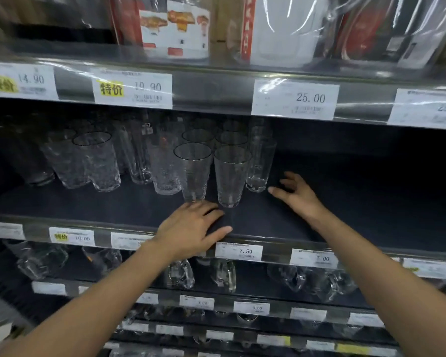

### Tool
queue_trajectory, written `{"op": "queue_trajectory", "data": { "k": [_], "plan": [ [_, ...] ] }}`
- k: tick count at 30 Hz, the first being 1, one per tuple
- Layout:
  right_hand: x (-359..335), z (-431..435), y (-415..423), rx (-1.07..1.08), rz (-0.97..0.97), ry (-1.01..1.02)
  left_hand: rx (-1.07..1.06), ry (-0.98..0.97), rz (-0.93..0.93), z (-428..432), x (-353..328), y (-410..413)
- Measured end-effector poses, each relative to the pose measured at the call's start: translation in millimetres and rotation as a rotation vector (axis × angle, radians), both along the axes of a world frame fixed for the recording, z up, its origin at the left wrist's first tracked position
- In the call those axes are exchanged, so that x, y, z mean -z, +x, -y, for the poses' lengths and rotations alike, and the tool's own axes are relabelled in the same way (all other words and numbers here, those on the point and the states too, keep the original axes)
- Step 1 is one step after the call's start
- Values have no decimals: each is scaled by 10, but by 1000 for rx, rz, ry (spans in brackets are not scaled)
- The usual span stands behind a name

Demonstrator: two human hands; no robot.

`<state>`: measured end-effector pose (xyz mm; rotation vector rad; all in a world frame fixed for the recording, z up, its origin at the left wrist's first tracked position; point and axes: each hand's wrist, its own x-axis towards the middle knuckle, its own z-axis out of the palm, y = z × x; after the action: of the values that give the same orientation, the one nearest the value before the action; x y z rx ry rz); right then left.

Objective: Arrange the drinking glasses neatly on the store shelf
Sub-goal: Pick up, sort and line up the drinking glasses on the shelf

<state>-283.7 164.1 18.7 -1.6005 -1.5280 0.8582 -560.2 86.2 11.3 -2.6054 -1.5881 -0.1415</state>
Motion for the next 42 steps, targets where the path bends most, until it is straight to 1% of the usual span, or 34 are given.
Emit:
{"op": "queue_trajectory", "data": {
  "k": [3, 6, 12, 17, 23, 30, 34, 38, 42],
  "plan": [
    [-11, -96, -284, 46, -200, 6, -3, 10, -9, 22, 27, 5],
    [29, -172, -433, 79, -249, 50, 9, 17, -22, -18, 50, -7],
    [163, -253, -537, 86, -110, 158, 38, 46, 6, -18, 73, -24],
    [184, -266, -540, 94, -84, 208, 43, 50, 5, -29, 97, -26],
    [210, -324, -527, 82, -47, 223, 49, 58, 3, -18, 73, -17],
    [220, -360, -535, 74, -224, 197, 30, 37, 16, -17, 89, -12],
    [223, -338, -533, 92, -196, 206, 20, 36, 13, -20, 95, -20],
    [224, -328, -526, 88, -60, 241, 19, 37, 5, -12, 97, -17],
    [246, -349, -522, 61, -145, 205, 23, 27, 7, -4, 81, -19]
  ]
}}
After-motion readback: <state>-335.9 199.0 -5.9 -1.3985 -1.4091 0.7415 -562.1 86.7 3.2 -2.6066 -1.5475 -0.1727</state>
